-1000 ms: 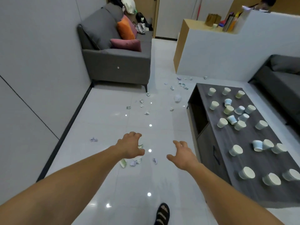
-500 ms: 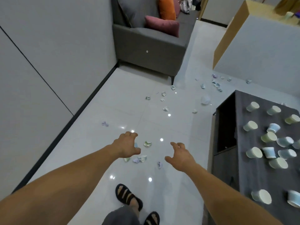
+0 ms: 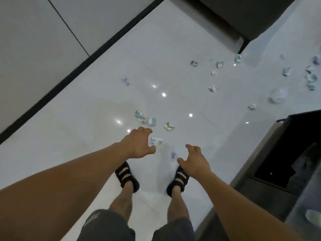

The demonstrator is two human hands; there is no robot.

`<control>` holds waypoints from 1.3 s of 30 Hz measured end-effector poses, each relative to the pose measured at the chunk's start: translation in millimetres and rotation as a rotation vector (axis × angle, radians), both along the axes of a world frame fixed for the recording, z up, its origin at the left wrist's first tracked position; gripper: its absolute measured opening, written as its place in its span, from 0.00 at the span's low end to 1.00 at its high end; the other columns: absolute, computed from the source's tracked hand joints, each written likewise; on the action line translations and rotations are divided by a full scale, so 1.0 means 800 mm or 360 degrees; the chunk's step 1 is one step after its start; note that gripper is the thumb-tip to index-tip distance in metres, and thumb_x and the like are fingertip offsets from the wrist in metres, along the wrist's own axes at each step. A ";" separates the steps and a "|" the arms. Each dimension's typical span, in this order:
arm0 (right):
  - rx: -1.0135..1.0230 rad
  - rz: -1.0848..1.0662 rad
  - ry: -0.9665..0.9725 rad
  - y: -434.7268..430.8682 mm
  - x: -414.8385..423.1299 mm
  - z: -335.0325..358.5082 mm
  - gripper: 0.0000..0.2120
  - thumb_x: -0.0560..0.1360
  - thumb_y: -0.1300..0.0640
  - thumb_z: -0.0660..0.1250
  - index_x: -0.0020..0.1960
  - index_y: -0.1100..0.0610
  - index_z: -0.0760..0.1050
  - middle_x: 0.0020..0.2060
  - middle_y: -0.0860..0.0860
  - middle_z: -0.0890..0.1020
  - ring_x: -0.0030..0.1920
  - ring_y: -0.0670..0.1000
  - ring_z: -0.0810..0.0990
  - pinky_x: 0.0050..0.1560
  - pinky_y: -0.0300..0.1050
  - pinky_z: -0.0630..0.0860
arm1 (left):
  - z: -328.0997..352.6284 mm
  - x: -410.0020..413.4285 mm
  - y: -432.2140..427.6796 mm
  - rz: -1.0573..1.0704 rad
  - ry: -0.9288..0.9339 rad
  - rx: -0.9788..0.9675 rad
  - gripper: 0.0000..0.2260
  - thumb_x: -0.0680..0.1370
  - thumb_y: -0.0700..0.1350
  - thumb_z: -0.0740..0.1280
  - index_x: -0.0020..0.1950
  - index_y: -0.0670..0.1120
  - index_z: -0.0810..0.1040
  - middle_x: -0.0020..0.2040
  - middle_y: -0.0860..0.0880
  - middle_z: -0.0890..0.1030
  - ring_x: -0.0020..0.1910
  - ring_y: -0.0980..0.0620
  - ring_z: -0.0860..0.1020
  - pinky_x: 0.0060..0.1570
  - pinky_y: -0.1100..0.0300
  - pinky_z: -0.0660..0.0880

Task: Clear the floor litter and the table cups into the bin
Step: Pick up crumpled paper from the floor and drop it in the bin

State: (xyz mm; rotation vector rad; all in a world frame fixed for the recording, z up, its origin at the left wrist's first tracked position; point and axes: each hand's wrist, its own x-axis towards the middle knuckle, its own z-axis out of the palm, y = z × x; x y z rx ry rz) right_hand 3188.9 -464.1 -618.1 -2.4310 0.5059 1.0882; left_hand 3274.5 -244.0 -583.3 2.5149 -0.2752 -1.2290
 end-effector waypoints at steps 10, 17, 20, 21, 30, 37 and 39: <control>0.0037 0.0216 0.0196 -0.058 -0.005 -0.382 0.32 0.75 0.49 0.67 0.75 0.52 0.59 0.69 0.54 0.63 0.60 0.60 0.74 0.49 0.48 0.70 | -0.369 -0.060 -0.061 0.0333 0.0327 0.0162 0.34 0.75 0.60 0.65 0.76 0.49 0.58 0.74 0.46 0.63 0.70 0.46 0.66 0.65 0.53 0.65; -0.0037 0.0363 0.0106 -0.060 -0.050 -0.597 0.34 0.74 0.49 0.69 0.75 0.53 0.58 0.69 0.55 0.63 0.58 0.62 0.75 0.49 0.50 0.73 | -0.572 -0.105 -0.071 0.0386 0.0352 0.0101 0.32 0.75 0.57 0.67 0.75 0.48 0.61 0.72 0.47 0.66 0.67 0.46 0.70 0.61 0.55 0.67; -0.0126 0.0457 0.0024 -0.056 -0.071 -0.651 0.30 0.73 0.54 0.70 0.71 0.56 0.62 0.66 0.56 0.64 0.54 0.63 0.75 0.42 0.48 0.70 | -0.621 -0.127 -0.060 0.0459 0.0390 0.0086 0.31 0.74 0.57 0.67 0.74 0.49 0.62 0.71 0.48 0.68 0.65 0.46 0.71 0.58 0.57 0.67; -0.0147 0.0470 -0.0028 -0.056 -0.077 -0.662 0.28 0.73 0.56 0.70 0.69 0.58 0.64 0.65 0.58 0.65 0.52 0.63 0.75 0.41 0.48 0.69 | -0.633 -0.133 -0.057 0.0478 0.0406 0.0075 0.31 0.74 0.57 0.68 0.74 0.49 0.63 0.71 0.48 0.68 0.64 0.47 0.72 0.57 0.57 0.67; 0.0368 0.0274 -0.0296 -0.005 -0.072 -0.637 0.37 0.70 0.50 0.74 0.74 0.53 0.61 0.63 0.52 0.70 0.54 0.54 0.78 0.48 0.44 0.72 | -0.633 -0.143 -0.057 0.0931 0.0533 -0.0231 0.29 0.75 0.58 0.67 0.72 0.48 0.65 0.66 0.48 0.73 0.60 0.50 0.73 0.52 0.62 0.67; 0.0787 0.0435 -0.0615 0.081 -0.024 -0.562 0.43 0.67 0.50 0.77 0.76 0.56 0.61 0.64 0.54 0.74 0.53 0.54 0.80 0.45 0.49 0.78 | -0.592 -0.101 -0.018 0.1112 0.0494 -0.0498 0.13 0.73 0.48 0.71 0.55 0.53 0.72 0.46 0.59 0.78 0.43 0.60 0.78 0.35 0.69 0.70; 0.0788 0.0538 -0.0610 0.093 -0.009 -0.564 0.45 0.66 0.46 0.77 0.76 0.54 0.60 0.66 0.52 0.72 0.55 0.53 0.80 0.46 0.49 0.77 | -0.594 -0.098 0.000 0.1186 0.0401 -0.0494 0.09 0.74 0.47 0.70 0.52 0.51 0.73 0.45 0.55 0.79 0.42 0.56 0.81 0.35 0.66 0.75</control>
